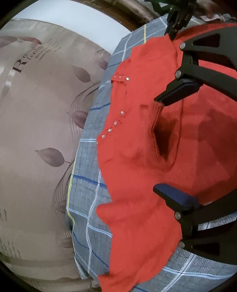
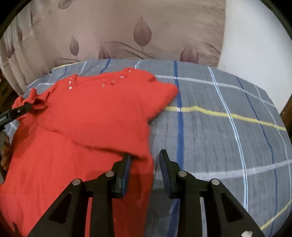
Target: Fold small clothes
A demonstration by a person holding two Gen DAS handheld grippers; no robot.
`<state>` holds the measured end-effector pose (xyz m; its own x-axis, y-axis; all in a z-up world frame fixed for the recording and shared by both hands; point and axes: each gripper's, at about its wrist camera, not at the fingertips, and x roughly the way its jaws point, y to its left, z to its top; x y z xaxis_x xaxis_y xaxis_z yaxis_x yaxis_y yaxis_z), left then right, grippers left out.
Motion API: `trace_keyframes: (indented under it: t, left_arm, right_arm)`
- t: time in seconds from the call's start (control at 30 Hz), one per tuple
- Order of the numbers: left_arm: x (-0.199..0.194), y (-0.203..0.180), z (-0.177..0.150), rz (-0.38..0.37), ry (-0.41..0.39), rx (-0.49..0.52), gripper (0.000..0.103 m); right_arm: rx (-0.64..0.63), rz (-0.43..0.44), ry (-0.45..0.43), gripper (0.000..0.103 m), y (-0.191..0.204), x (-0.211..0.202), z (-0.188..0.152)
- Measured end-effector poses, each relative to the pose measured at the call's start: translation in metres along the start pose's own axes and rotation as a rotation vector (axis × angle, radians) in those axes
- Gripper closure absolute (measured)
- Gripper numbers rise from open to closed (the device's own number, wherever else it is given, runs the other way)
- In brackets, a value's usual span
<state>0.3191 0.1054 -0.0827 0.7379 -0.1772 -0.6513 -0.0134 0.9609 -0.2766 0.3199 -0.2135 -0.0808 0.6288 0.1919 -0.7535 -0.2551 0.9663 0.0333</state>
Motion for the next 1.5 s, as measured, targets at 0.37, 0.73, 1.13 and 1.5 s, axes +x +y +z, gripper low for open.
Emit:
trace_keyframes:
  t: [0.37, 0.73, 1.13, 1.5]
  left_arm:
    - [-0.005, 0.009, 0.000, 0.010, -0.022, -0.051, 0.010]
    - [-0.007, 0.017, -0.001, 0.048, -0.031, -0.095, 0.010]
    - [-0.035, 0.052, 0.001, 0.229, -0.140, -0.229, 0.010]
    - [-0.084, 0.113, 0.014, 0.309, -0.183, -0.229, 0.010]
  right_arm:
    - [0.225, -0.073, -0.003, 0.091, -0.047, 0.001, -0.004]
    - [0.383, 0.008, 0.005, 0.080, -0.081, -0.017, -0.025]
    - [0.139, 0.065, -0.079, 0.061, -0.015, -0.005, 0.033]
    - [0.029, 0.014, -0.016, 0.037, 0.022, 0.026, 0.027]
